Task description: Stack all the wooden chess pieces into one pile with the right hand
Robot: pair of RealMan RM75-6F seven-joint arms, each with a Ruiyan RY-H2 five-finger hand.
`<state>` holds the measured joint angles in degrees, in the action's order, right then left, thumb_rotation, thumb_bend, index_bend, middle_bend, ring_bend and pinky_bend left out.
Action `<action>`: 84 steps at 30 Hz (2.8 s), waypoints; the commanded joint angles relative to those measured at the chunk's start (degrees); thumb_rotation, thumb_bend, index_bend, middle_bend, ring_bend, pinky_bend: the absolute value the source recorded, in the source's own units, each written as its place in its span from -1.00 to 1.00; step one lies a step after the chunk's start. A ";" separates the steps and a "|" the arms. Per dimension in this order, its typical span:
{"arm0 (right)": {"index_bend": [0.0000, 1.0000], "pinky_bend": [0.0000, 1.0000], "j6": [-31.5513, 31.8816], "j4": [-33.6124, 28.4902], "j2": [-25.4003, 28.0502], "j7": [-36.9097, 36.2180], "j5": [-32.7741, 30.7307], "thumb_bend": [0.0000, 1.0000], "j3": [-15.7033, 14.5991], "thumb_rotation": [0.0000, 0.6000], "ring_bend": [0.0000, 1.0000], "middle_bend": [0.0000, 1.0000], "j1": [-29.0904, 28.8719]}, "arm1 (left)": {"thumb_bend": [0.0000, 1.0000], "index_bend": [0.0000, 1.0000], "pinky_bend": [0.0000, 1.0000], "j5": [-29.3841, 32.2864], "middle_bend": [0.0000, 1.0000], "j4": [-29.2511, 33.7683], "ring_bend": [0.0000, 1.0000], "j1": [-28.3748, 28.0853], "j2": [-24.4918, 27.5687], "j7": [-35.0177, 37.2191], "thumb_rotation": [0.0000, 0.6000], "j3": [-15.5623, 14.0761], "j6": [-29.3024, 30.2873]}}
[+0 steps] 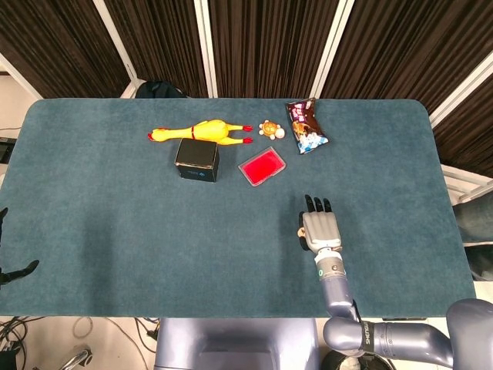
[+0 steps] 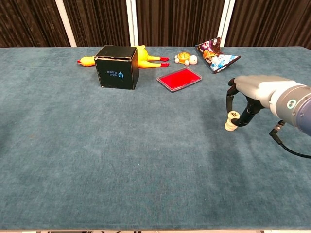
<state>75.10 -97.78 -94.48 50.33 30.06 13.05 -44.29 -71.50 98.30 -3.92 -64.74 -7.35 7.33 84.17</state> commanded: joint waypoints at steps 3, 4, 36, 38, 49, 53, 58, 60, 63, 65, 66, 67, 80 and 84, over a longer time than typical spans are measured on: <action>-0.03 -1.00 0.02 0.08 -0.08 0.12 -0.16 -0.16 0.06 1.00 -1.00 -1.00 -0.07 | -0.98 -0.91 -0.69 0.01 -0.98 -0.06 -1.00 0.01 0.00 -0.02 1.00 0.01 0.03; -0.03 -1.00 0.05 0.17 -0.09 0.16 -0.17 -0.16 0.07 1.00 -1.00 -1.00 -0.09 | -0.98 -0.91 -0.69 0.02 -0.98 -0.08 -1.00 0.01 0.00 -0.01 1.00 0.01 0.01; -0.11 -1.00 0.18 -0.38 0.33 0.81 -1.02 -0.16 -0.08 1.00 -1.00 -1.00 -0.21 | -0.98 -0.91 -0.69 0.05 -0.98 -0.03 -1.00 0.05 -0.02 -0.16 1.00 -0.08 -0.02; -0.11 -1.00 0.49 -0.97 0.53 0.79 -0.83 -0.16 -0.09 1.00 -1.00 -1.00 -0.12 | -0.98 -0.91 -0.69 0.03 -0.98 -0.03 -1.00 0.06 -0.01 -0.19 1.00 -0.07 0.03; -0.39 -1.00 6.51 -14.82 7.95 0.05 5.95 -0.16 -2.87 1.00 -1.00 -1.00 3.30 | -0.98 -0.91 -0.69 -0.36 -0.98 -0.04 -1.00 0.09 -0.01 -0.23 1.00 -0.23 0.14; -0.52 -1.00 9.72 -20.50 12.81 -2.96 13.09 -0.16 -5.64 1.00 -1.00 -1.00 6.59 | -0.98 -0.91 -0.69 -0.60 -0.98 0.10 -1.00 0.21 0.02 -0.40 1.00 -0.32 0.45; -0.62 -1.00 14.25 -24.16 18.79 -9.80 23.98 -0.17 -10.31 1.00 -1.00 -1.00 12.71 | -0.98 -0.91 -0.69 -0.51 -0.98 0.15 -1.00 0.27 0.01 -0.46 1.00 -0.31 0.51; -0.63 -1.00 16.27 -24.06 20.47 -12.23 28.70 -0.17 -12.87 1.00 -1.00 -1.00 15.36 | -0.98 -0.91 -0.69 -0.58 -0.98 0.17 -1.00 0.27 -0.01 -0.52 1.00 -0.30 0.56; -0.64 -1.00 18.89 -22.18 22.66 -16.80 35.85 -0.19 -17.83 1.00 -1.00 -1.00 20.15 | -0.98 -0.91 -0.69 -0.58 -0.98 0.14 -1.00 0.27 -0.04 -0.62 1.00 -0.27 0.64; -0.64 -1.00 19.69 -20.45 23.57 -19.54 38.93 -0.20 -20.23 1.00 -1.00 -1.00 22.52 | -0.98 -0.91 -0.69 -0.52 -0.98 0.19 -1.00 0.33 -0.05 -0.54 1.00 -0.23 0.72; -0.65 -1.00 20.07 -19.31 24.00 -21.31 40.30 -0.21 -21.36 1.00 -1.00 -1.00 23.87 | -0.98 -0.91 -0.69 -0.54 -0.98 0.20 -1.00 0.35 -0.04 -0.53 1.00 -0.21 0.78; -0.65 -1.00 20.53 -17.97 24.22 -23.06 41.51 -0.21 -22.13 1.00 -1.00 -1.00 25.11 | -0.98 -0.91 -0.69 -0.58 -0.98 0.20 -1.00 0.36 -0.04 -0.57 1.00 -0.22 0.83; -0.69 -1.00 19.72 -3.67 22.94 -30.54 46.53 -0.20 -22.61 1.00 -1.00 -1.00 31.92 | -0.98 -0.91 -0.69 -0.77 -0.98 0.13 -1.00 0.31 -0.19 -1.18 1.00 -0.27 0.95; -0.70 -1.00 19.59 -2.52 22.93 -31.41 47.12 -0.21 -21.20 1.00 -1.00 -1.00 32.79 | -0.98 -0.90 -0.69 -0.77 -0.98 -0.02 -1.00 0.26 -0.21 -1.23 1.00 -0.25 0.88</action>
<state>94.84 -100.72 -71.57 19.22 76.82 -8.56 -11.78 -72.27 98.28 -3.66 -64.95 -8.59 7.08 85.05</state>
